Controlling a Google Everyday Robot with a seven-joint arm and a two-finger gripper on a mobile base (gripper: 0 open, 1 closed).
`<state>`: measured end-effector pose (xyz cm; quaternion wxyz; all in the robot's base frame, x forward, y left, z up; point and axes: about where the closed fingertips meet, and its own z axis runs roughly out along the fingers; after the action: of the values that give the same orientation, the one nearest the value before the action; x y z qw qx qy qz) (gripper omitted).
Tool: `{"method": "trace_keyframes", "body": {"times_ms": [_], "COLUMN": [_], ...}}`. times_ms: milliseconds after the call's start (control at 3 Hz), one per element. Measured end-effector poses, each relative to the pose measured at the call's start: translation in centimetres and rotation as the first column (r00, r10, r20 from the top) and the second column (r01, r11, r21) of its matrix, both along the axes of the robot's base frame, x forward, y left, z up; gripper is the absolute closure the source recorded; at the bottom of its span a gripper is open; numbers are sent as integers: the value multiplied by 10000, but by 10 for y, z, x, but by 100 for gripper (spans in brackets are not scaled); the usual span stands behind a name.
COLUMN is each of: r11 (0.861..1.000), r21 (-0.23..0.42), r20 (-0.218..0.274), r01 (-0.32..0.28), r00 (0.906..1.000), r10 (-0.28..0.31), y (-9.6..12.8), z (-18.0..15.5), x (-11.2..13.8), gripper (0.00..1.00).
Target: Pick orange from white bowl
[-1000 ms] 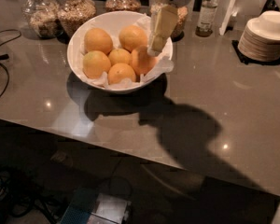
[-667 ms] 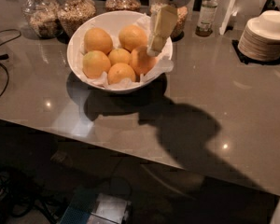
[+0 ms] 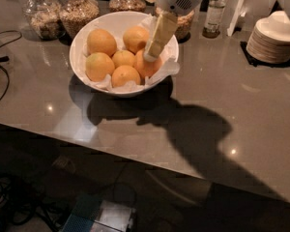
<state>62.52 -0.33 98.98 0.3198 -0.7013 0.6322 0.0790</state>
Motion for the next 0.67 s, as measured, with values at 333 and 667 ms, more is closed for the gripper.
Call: {"method": "trace_keyframes", "body": {"times_ms": [333,667], "r11": [9992,9978], "r21": [384,495], "r20": [-178,-448], "r01": [146,451], "r00": [9997,9981], "r10": [-139,-429], "y": [11,13], "z": [-7,-16], "x": [11,15], "gripper": [0,18]}}
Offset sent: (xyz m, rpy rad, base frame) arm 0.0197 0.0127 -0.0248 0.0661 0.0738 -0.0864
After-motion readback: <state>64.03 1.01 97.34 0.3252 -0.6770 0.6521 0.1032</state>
